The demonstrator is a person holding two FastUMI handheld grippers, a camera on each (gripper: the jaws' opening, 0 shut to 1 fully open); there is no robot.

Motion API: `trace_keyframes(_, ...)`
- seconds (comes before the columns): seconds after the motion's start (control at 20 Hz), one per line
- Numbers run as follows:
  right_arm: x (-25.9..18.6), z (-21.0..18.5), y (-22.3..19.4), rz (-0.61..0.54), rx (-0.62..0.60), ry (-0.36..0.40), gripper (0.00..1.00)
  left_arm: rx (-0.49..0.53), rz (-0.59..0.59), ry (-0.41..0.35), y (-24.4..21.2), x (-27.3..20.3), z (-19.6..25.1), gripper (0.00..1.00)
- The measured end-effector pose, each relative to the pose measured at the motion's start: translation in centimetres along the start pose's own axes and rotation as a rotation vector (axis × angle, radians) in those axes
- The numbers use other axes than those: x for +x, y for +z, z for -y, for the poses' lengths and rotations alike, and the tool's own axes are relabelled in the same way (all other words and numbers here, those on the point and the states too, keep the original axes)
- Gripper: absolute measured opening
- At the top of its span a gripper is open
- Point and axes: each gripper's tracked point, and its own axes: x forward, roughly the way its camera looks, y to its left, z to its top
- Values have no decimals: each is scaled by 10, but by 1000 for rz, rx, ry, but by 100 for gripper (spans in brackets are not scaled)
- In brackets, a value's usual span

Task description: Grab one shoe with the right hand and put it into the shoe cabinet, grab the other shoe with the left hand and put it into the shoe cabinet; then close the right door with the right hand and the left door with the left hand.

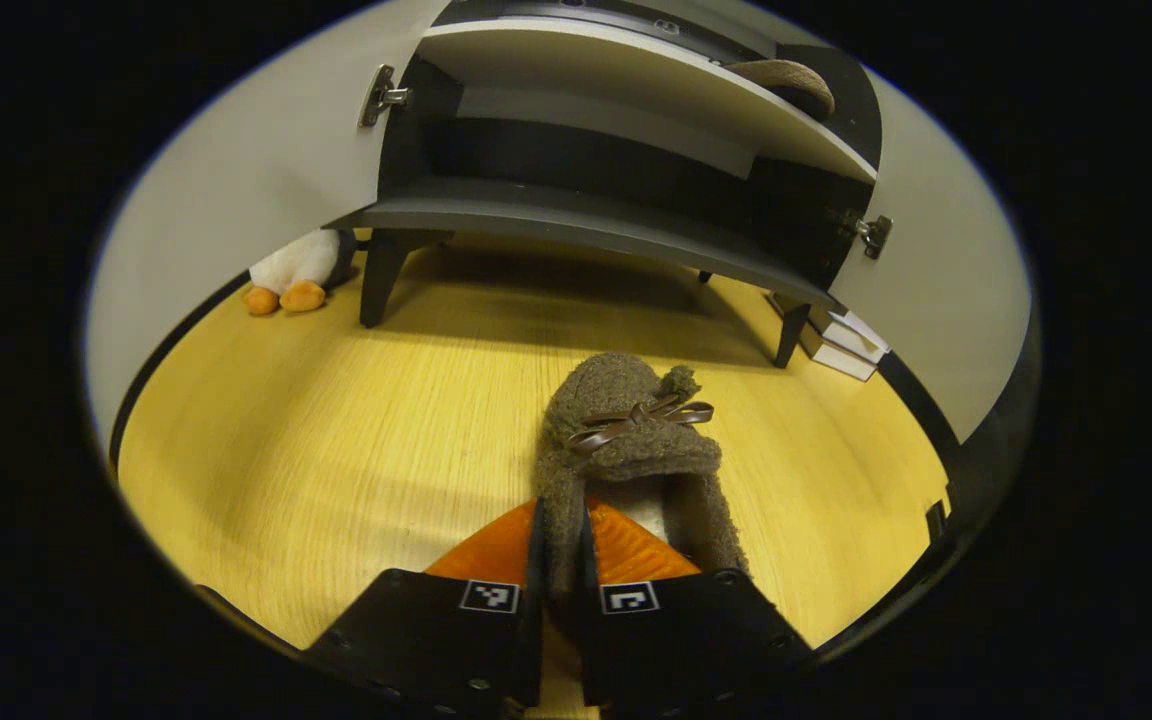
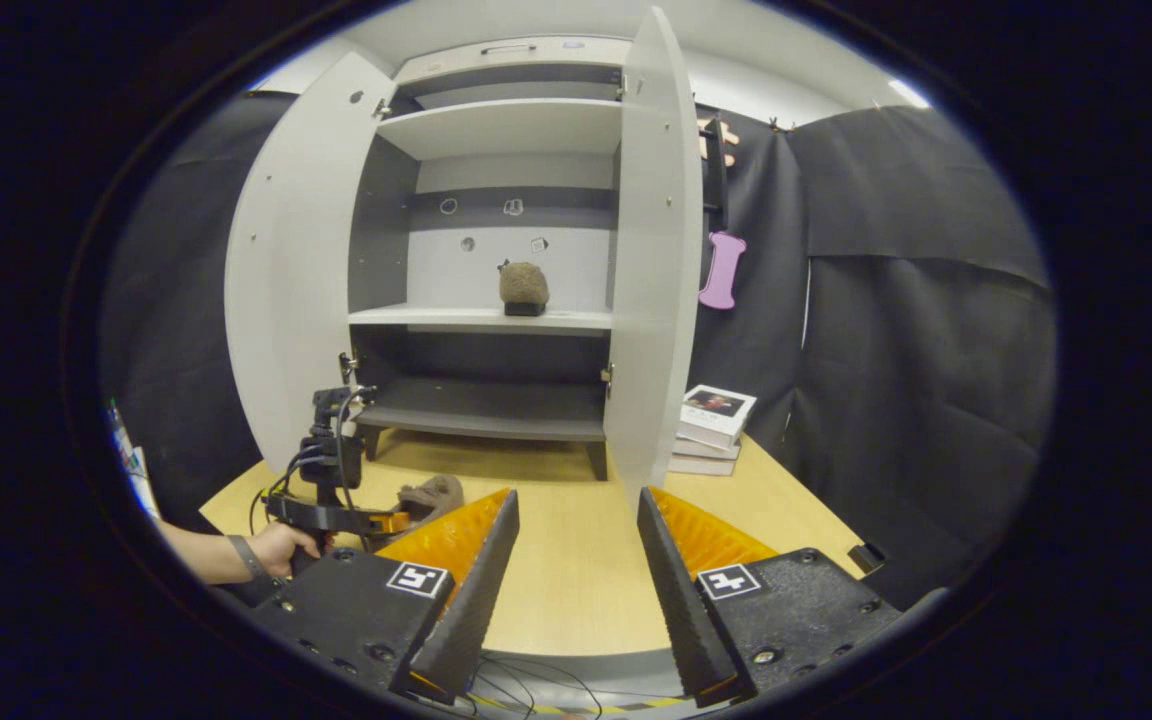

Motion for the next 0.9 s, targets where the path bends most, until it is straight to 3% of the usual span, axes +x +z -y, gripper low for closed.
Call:
trace_keyframes(0.1, 1, -5, 0, 1, -1, 19, 76, 29, 6, 7, 3, -4, 3, 5)
trace_keyframes(0.15, 2, -7, 1, 1, -6, 26, 76, 34, 15, 11, 8, -15, 7, 15)
trace_keyframes(0.2, 3, -8, 1, 3, -11, 30, 76, 38, 41, 12, 17, -25, 10, 2)
trace_keyframes(0.35, 6, -11, 4, 10, -7, 46, 80, 41, 173, 0, 69, -71, 32, 2)
trace_keyframes(0.45, 9, -13, 4, 14, -4, 56, 80, 24, 288, -11, 122, -113, 52, 2)
trace_keyframes(0.6, 9, -17, 7, 29, -6, 73, 80, 35, 404, 105, 201, -155, 55, 2)
trace_keyframes(0.7, 9, -18, 11, 41, -18, 87, 80, 8, 481, 112, 258, -164, 56, 2)
trace_keyframes(0.9, 9, -15, 19, 63, -46, 93, 77, -48, 519, 102, 364, -151, 54, 2)
